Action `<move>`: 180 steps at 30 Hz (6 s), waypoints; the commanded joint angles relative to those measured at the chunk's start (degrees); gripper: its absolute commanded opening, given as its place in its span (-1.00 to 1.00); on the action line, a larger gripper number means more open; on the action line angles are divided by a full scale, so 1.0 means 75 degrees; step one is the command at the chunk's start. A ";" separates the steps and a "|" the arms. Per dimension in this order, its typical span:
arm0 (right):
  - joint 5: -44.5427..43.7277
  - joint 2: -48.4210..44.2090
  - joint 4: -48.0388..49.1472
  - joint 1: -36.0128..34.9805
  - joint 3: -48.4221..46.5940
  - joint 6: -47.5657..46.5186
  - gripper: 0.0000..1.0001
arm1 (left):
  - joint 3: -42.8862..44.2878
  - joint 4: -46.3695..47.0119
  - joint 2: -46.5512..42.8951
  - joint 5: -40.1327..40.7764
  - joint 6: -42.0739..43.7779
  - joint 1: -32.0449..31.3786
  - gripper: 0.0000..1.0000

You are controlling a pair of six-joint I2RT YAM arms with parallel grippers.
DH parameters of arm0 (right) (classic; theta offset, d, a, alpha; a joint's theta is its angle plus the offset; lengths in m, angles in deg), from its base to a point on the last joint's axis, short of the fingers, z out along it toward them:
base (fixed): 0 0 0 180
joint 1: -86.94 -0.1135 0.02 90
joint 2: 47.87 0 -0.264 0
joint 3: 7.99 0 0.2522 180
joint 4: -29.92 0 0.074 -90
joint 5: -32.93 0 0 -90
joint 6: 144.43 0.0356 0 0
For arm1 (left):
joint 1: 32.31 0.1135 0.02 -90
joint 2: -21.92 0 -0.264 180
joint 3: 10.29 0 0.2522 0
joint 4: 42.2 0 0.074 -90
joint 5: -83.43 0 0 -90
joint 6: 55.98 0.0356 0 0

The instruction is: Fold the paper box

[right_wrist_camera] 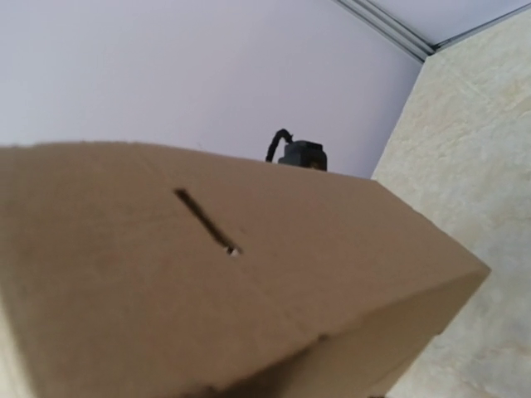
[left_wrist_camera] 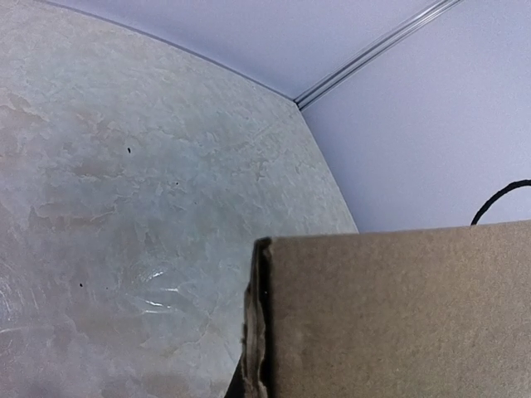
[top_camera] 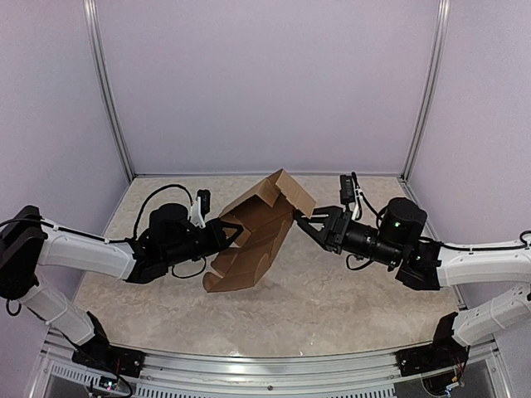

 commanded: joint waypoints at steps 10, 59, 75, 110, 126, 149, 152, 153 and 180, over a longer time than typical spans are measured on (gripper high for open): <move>0.0022 0.0428 0.0544 -0.0109 -0.0234 0.0261 -0.30 | 0.0040 0.0124 -0.0164 -0.0120 0.0468 -0.0222 -1.00; -0.0533 -0.2011 -0.5552 -0.0507 -0.1742 -0.4190 -0.09 | 0.0258 -0.3006 -0.1797 0.4165 0.2236 -0.0644 -1.00; -0.0034 -0.0869 -0.7870 -0.0507 -0.3453 -0.7658 0.09 | 0.0212 -0.3503 -0.2378 0.3326 0.3085 -0.0957 -1.00; -0.1049 0.0566 -0.7595 -0.1393 -0.4009 -0.7782 0.08 | 0.0606 -0.3920 -0.2038 0.3446 0.3001 -0.1215 -1.00; -0.2797 0.1028 -0.7184 -0.1790 -0.4177 -0.7605 0.04 | 0.0807 -0.4212 -0.1904 0.3449 0.2903 -0.1252 -1.00; -0.4703 0.1789 -0.5718 -0.2403 -0.3948 -0.7001 -0.08 | 0.1232 -0.4912 -0.1695 0.3868 0.2104 -0.1288 -1.00; -0.4759 0.1846 -0.5545 -0.2456 -0.3889 -0.6943 -0.08 | 0.1294 -0.5014 -0.1650 0.3953 0.1943 -0.1280 -1.00; -0.4813 0.1874 -0.5489 -0.2482 -0.3865 -0.6920 -0.08 | 0.1311 -0.5055 -0.1639 0.3999 0.1890 -0.1285 -1.00; -0.8937 0.3937 -0.3179 -0.3294 -0.4330 -0.7010 -0.53 | 0.1711 -0.5599 -0.1287 0.4354 0.0725 -0.1285 -1.00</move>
